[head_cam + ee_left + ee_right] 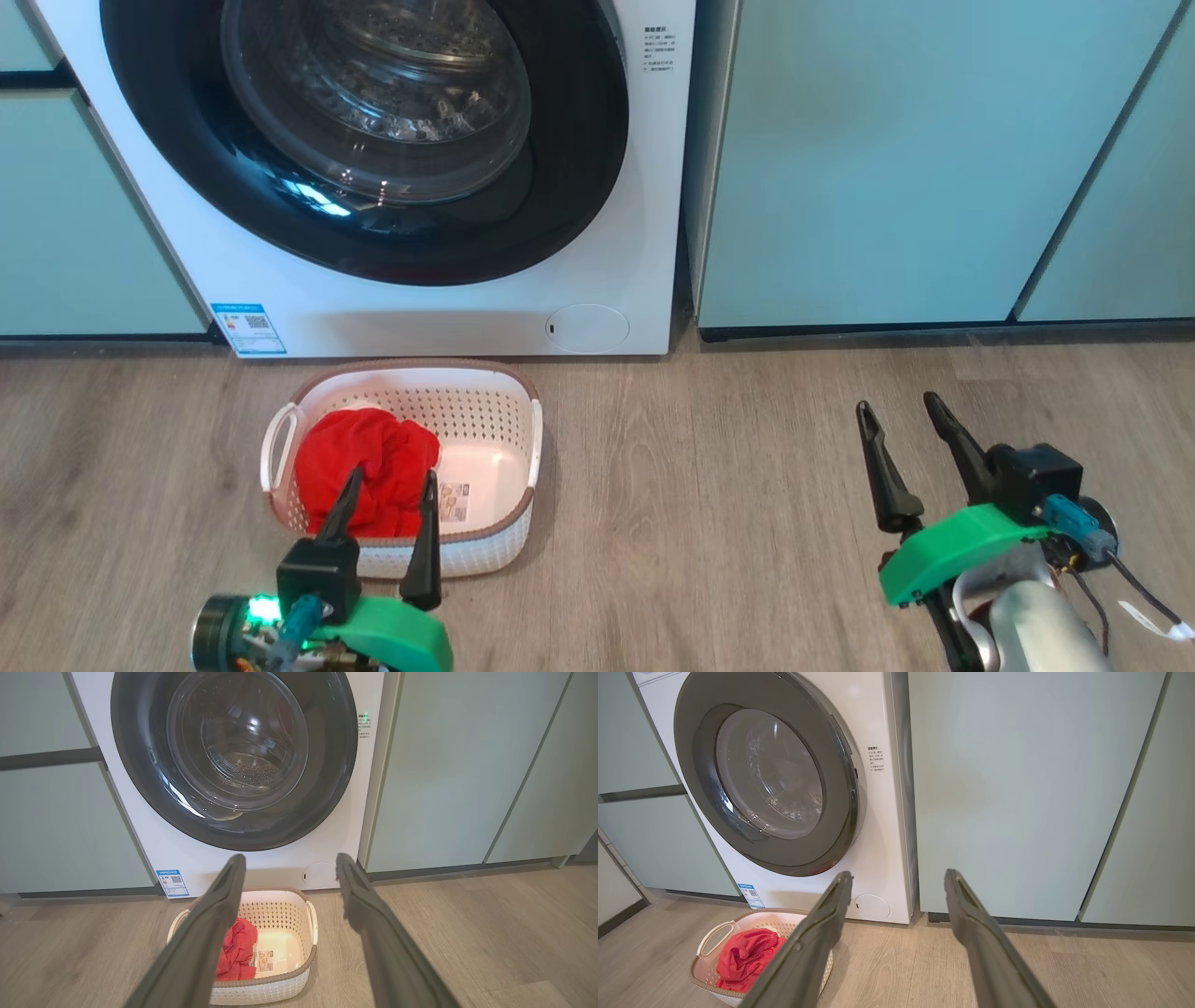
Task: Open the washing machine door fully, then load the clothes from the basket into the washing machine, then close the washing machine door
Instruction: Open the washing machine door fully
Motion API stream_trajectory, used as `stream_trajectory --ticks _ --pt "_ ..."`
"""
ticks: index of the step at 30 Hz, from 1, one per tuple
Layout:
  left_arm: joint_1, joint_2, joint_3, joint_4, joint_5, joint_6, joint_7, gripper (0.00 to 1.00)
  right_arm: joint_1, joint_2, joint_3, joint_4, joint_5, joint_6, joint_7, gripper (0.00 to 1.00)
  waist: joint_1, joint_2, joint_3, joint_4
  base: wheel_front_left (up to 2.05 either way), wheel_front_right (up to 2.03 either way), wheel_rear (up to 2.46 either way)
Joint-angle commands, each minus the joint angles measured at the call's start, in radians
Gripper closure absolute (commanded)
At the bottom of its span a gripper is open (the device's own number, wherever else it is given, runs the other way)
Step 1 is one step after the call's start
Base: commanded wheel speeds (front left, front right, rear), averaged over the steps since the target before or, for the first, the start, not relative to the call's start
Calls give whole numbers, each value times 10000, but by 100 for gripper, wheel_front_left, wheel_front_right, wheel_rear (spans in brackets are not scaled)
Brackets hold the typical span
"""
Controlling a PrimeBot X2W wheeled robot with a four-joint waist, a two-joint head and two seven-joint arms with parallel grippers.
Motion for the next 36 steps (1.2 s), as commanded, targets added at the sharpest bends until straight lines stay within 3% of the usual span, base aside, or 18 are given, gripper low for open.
stream_trajectory --ticks 1,7,8,9,10,16,21,30,36 --pt "-424 33 312 -355 63 59 -126 0 -409 -26 280 -391 8 -2 -136 0 0 0 7 2 0 0 0" --pt "-410 33 320 -362 -13 52 -126 0 -367 -26 321 -538 62 -2 -136 0 0 0 55 47 0 0 0" --pt "-412 33 318 -366 -28 56 -126 0 -355 -26 350 -552 112 -2 -136 15 0 0 68 61 0 0 0" --pt "-414 33 315 -368 -41 62 -126 0 -349 -26 356 -580 130 -2 -136 65 0 0 85 75 0 0 0" --pt "-417 33 314 -367 -61 82 -126 0 -345 -26 376 -619 145 -2 -136 100 0 0 112 95 0 0 0" --pt "-594 33 300 -457 -266 201 -126 0 -481 -26 420 -911 282 -2 -136 100 0 0 547 287 0 0 0" --pt "-998 33 221 -649 -397 269 -126 0 -1288 -26 523 -875 717 -2 -136 100 0 0 1555 686 0 0 0" --pt "-2239 33 -169 -1033 -633 241 -126 0 -4046 -190 78 -225 2062 -2 -114 100 0 0 3792 1505 0 0 0" --pt "-3177 33 -574 -1113 -984 441 -126 0 -6402 -955 -294 546 3961 -2 895 100 0 0 4978 2266 0 0 0"
